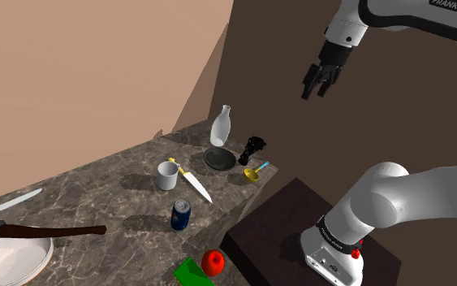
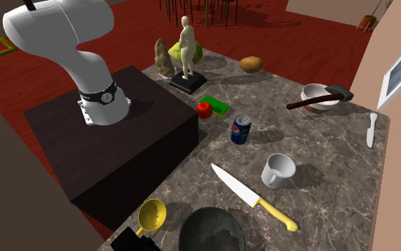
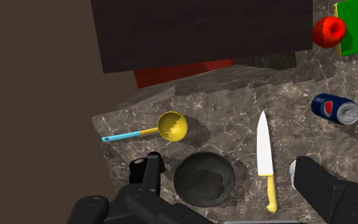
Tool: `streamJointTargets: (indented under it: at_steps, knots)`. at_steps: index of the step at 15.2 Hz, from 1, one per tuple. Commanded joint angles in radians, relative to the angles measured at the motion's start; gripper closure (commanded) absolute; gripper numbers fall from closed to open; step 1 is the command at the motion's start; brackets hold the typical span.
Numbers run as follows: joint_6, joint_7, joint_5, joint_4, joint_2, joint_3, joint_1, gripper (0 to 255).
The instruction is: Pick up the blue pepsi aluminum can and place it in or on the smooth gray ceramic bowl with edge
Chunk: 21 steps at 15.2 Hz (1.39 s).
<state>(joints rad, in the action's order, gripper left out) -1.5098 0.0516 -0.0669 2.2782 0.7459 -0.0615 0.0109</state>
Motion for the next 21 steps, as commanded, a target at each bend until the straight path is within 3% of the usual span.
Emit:
streamJointTargets:
  at_steps: [1, 11, 21]
  knots:
    - [0.0, 0.0, 0.0, 0.0, 0.0, 0.0, 0.0, 0]
    - [-0.268, 0.161, 0.102, 0.243, -0.019, 0.14, -0.062, 0]
    - [-0.585, 0.322, 0.193, 0.362, -0.204, 0.3, -0.133, 0]
